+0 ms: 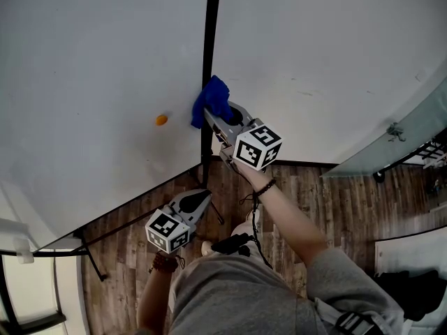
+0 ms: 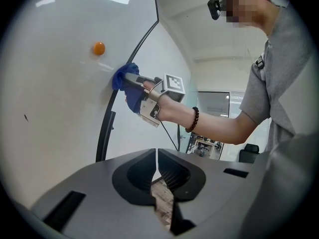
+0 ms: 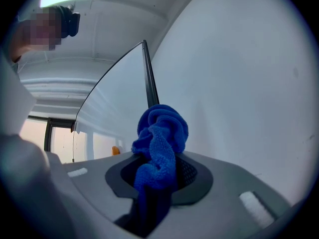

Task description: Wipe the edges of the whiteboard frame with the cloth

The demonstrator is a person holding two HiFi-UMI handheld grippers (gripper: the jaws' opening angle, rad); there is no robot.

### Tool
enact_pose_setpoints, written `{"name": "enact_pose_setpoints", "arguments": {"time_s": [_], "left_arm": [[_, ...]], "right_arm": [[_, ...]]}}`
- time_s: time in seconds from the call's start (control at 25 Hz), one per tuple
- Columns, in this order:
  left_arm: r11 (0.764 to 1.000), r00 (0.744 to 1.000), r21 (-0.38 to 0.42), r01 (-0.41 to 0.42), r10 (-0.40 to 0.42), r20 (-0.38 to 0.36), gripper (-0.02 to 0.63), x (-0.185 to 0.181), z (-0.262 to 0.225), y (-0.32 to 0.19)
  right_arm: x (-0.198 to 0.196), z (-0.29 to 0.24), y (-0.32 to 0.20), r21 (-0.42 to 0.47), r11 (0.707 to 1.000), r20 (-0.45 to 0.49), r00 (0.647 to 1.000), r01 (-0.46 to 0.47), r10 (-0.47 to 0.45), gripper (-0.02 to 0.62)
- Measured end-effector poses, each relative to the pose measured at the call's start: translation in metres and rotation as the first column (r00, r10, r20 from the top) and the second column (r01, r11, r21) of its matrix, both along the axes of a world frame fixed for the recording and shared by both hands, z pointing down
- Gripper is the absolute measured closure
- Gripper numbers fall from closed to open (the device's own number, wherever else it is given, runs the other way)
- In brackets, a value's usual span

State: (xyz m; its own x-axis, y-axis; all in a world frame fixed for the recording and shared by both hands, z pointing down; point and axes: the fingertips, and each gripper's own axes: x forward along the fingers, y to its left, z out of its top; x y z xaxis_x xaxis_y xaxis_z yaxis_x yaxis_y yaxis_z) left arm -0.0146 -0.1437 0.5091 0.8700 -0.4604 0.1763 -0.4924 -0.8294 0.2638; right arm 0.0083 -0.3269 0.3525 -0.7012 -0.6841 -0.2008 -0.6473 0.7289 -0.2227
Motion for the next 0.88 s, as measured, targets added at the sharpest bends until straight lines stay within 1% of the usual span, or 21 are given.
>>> {"name": "enact_pose_setpoints", "arguments": {"time_s": [0.24,0.4,0.48,0.56,0.64,0.68,0.88], "left_arm": [[1.0,1.0,-0.007,0.013,-0.013,0.001,0.586,-0.002,0.002,-0.002],[1.0,1.0,0.007,0.016,-0.016,0.008,0.586,-0.002,-0.001,-0.003],[1.0,1.0,0.013,0.015,-0.015,0.014,0.586,-0.001,-0.001,-0.001],[1.0,1.0,0.015,0.016,-0.016,0.017,0.586,-0.001,-0.001,-0.001],[1.0,1.0,0.014,0.021,-0.021,0.016,0.586,-0.001,-0.002,-0.002],[1.0,1.0,0.015,0.025,-0.025,0.016,0.586,-0.001,-0.002,-0.002],[0.998,0.998,0.024,0.058,-0.058,0.01,0.586,-0.01,-0.008,0.002]], "right_arm": [[0.001,0.018,-0.001,-0.059,0.998,0.012,1.0,0.004,-0.003,0.483],[0.0,0.027,0.001,-0.089,0.996,0.035,0.999,0.006,-0.003,0.483],[-0.002,0.033,0.005,-0.119,0.993,0.041,0.999,0.012,-0.008,0.483],[-0.007,0.04,0.007,-0.151,0.988,0.024,0.999,0.035,-0.031,0.483],[-0.015,0.046,0.008,-0.159,0.986,0.002,0.999,0.052,-0.052,0.485],[-0.017,0.047,0.008,-0.161,0.986,0.011,0.999,0.053,-0.052,0.485],[-0.011,0.052,0.006,-0.229,0.967,0.15,0.986,0.11,-0.076,0.483]]}}
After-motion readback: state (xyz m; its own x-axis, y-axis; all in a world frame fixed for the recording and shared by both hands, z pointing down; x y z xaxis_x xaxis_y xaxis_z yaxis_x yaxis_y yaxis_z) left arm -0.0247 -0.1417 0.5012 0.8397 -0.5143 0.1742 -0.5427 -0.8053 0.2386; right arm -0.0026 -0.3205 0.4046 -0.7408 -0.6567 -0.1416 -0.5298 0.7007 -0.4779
